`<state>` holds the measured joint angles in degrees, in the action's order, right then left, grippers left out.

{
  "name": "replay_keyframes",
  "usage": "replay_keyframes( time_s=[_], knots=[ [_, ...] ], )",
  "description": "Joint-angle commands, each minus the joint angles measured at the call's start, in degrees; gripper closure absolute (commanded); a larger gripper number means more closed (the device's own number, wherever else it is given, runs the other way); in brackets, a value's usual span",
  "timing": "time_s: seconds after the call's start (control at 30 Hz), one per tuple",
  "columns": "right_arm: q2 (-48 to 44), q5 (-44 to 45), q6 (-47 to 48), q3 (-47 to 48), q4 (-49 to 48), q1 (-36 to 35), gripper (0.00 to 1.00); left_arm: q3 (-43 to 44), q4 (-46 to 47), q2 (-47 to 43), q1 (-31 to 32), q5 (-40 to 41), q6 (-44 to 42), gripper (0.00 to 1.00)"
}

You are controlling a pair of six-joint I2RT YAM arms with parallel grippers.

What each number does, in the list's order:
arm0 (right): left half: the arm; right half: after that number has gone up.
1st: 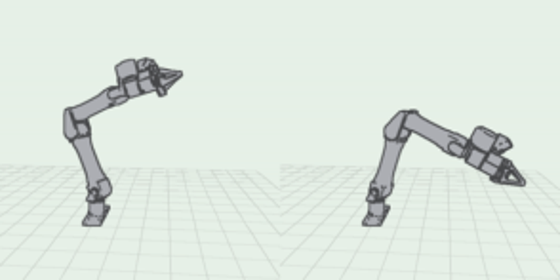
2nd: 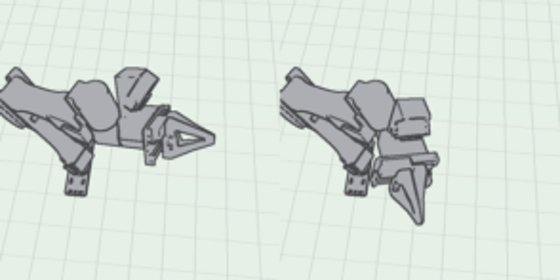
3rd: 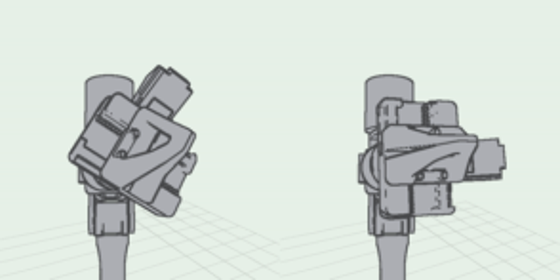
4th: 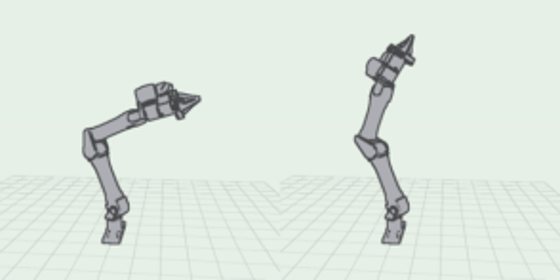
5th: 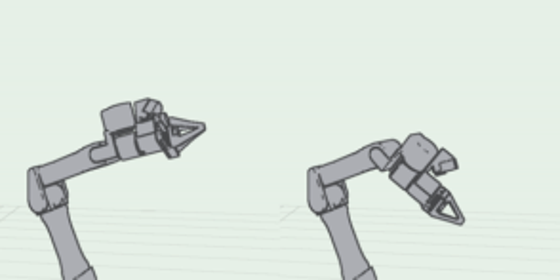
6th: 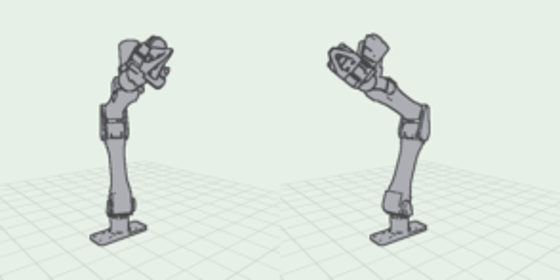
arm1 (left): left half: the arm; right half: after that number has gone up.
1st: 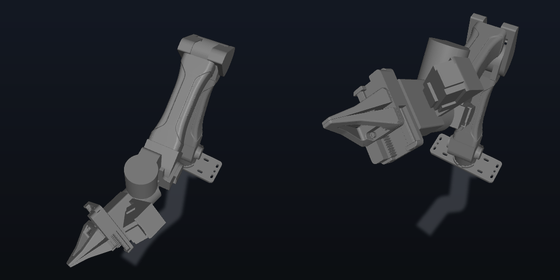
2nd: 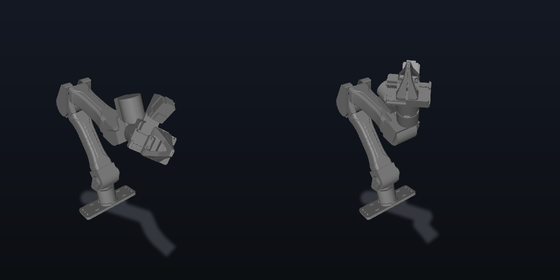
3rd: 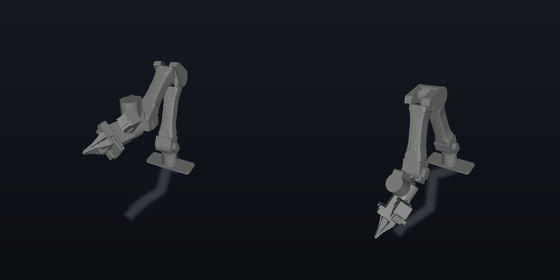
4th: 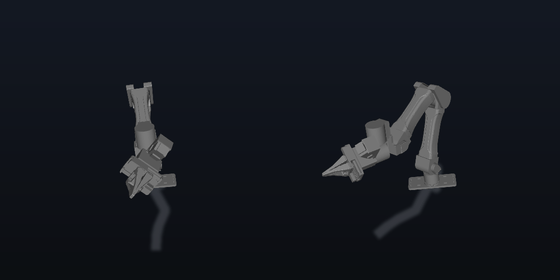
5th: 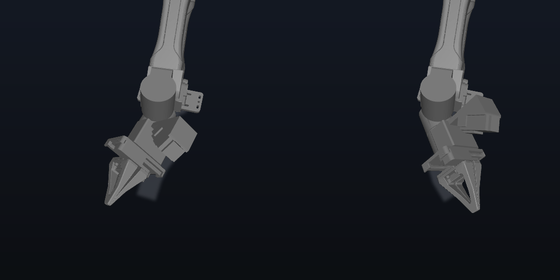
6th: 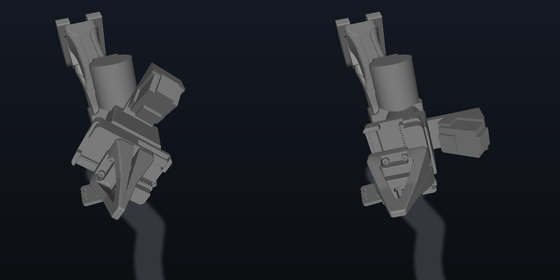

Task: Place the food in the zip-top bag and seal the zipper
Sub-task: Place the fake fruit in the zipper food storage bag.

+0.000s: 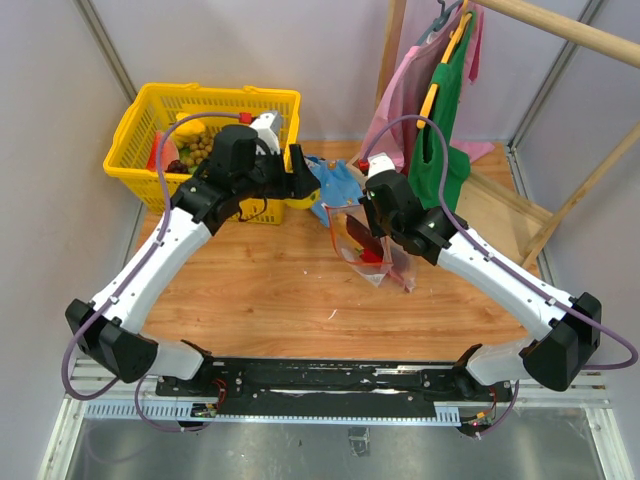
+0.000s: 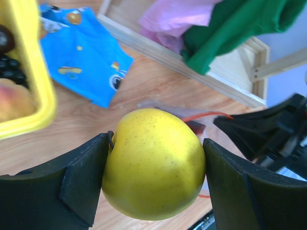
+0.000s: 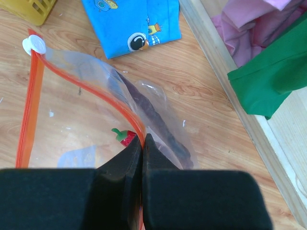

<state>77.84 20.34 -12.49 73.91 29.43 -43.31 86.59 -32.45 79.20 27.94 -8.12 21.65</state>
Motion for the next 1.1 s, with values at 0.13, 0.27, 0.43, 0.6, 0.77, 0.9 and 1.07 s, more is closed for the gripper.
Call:
replay_keyframes(
  time_s=[0.13, 0.27, 0.43, 0.6, 0.77, 0.9, 1.07],
  knots=[
    [-1.18, -2.3, -3.47, 0.91, -1.15, 0.87, 1.0, -11.58, 17.8, -5.9, 8.33, -0.72, 8.28, 0.59],
    [-1.53, -2.82, -4.27, 0.74, -1.44, 0.93, 0.99, -17.14, 23.9, -7.13, 10.9, -0.05, 11.04, 0.59],
    [-1.74, -3.92, -5.11, 0.71, -1.82, 0.92, 0.99, -21.85, 29.97, -6.77, 14.05, 1.15, 12.89, 0.59],
    [-1.89, -4.72, -5.44, 0.71, -1.91, 0.86, 0.99, -24.34, 33.23, -5.19, 17.31, 4.29, 11.57, 0.59],
    [-1.87, -5.54, -5.71, 0.62, -2.1, 0.88, 1.0, -28.11, 38.7, -4.57, 18.82, 6.78, 10.63, 0.56],
    [-1.97, -6.01, -5.94, 0.65, -2.17, 0.92, 0.99, -29.95, 40.14, -3.48, 19.58, 8.89, 10.11, 0.51],
    [-1.95, -6.28, -5.95, 0.63, -2.42, 0.87, 0.99, -31.53, 40.31, -2.05, 19.86, 10.12, 10.6, 0.43]
  ],
)
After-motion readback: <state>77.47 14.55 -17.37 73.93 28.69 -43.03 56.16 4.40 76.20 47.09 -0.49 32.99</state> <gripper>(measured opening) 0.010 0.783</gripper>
